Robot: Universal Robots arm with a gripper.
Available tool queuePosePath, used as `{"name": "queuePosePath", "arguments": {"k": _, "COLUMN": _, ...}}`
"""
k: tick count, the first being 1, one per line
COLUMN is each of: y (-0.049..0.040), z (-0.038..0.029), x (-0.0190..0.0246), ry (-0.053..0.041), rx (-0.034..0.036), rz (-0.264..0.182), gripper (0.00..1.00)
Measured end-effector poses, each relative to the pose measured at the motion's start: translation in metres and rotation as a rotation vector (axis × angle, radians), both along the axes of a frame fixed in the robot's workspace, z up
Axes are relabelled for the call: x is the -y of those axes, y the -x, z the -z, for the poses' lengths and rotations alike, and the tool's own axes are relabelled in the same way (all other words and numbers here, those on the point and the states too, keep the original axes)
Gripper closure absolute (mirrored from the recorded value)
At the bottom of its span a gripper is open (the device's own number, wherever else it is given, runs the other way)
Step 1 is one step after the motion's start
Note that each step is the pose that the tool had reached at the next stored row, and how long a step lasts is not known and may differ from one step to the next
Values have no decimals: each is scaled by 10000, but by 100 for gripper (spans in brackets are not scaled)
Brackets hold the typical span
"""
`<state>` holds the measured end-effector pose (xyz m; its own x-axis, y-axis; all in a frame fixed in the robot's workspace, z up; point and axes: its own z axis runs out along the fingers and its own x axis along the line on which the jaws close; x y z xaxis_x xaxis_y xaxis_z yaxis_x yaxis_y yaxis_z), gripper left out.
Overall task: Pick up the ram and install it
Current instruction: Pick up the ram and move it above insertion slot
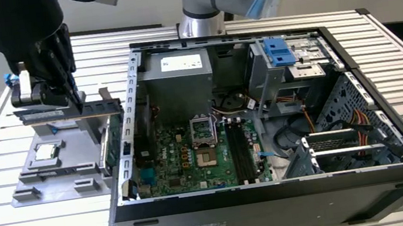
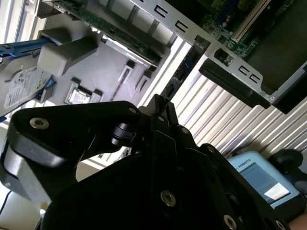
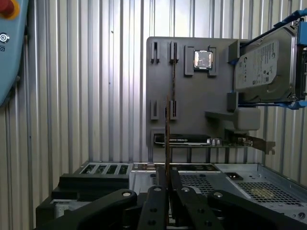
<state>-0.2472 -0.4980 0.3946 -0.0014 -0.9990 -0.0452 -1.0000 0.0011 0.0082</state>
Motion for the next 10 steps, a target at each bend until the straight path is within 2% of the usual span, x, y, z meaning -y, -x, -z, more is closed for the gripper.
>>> {"name": "queuePosePath", "arguments": {"k": 10, "y": -105, "z": 0, "x": 0, "ry": 0, "rx": 0, "rz": 0, "gripper": 100}}
